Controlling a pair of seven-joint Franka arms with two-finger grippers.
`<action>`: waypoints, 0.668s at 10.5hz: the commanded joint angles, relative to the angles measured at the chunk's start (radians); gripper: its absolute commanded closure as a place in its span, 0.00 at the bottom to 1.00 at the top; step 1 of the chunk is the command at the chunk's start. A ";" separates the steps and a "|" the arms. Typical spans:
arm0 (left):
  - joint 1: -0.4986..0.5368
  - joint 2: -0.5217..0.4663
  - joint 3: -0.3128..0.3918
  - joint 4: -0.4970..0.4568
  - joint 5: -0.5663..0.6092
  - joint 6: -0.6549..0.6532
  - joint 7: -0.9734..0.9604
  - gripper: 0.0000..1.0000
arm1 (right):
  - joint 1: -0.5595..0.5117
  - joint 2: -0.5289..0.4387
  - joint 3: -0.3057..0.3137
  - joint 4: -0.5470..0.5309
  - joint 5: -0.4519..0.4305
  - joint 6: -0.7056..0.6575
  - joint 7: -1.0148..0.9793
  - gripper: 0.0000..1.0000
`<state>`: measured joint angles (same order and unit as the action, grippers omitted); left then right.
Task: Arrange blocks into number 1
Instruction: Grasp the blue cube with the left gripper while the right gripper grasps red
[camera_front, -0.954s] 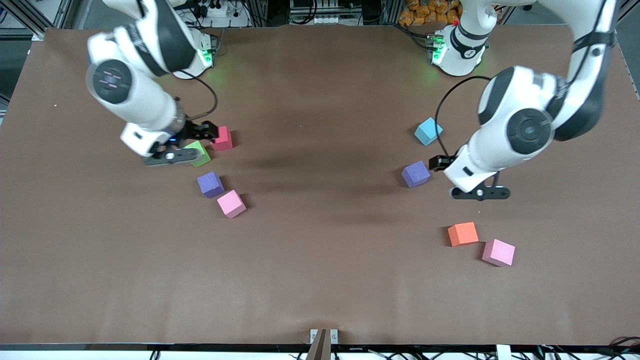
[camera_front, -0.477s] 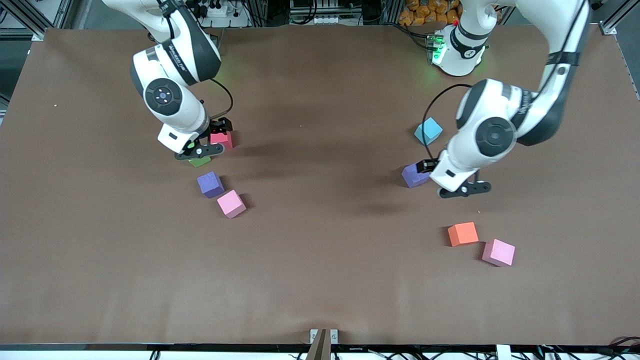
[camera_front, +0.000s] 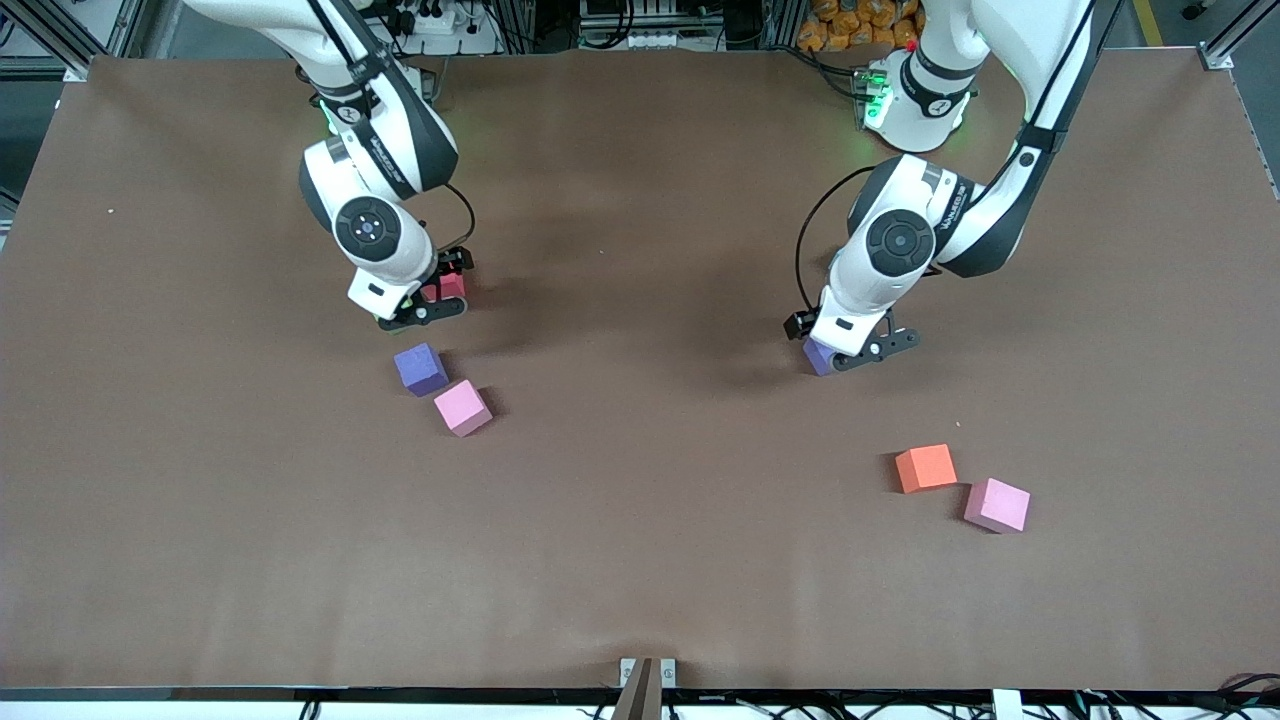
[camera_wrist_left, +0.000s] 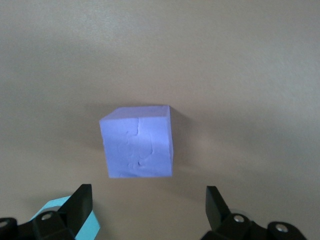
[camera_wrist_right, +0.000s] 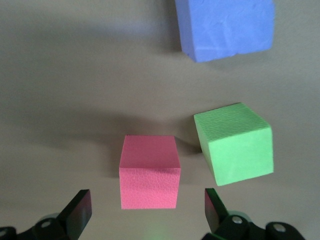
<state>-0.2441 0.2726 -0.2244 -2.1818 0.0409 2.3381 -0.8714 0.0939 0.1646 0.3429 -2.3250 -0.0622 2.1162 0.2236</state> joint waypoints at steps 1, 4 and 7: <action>0.009 0.017 0.000 -0.013 0.059 0.065 -0.139 0.00 | -0.002 0.021 0.002 -0.036 -0.021 0.060 -0.001 0.00; 0.005 0.074 0.002 -0.003 0.130 0.127 -0.253 0.00 | -0.002 0.058 0.001 -0.051 -0.024 0.105 0.010 0.00; 0.013 0.118 0.002 0.011 0.191 0.127 -0.265 0.00 | -0.006 0.064 -0.004 -0.053 -0.024 0.106 0.011 0.00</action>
<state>-0.2385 0.3674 -0.2203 -2.1864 0.1882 2.4540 -1.1062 0.0938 0.2258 0.3402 -2.3704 -0.0627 2.2106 0.2242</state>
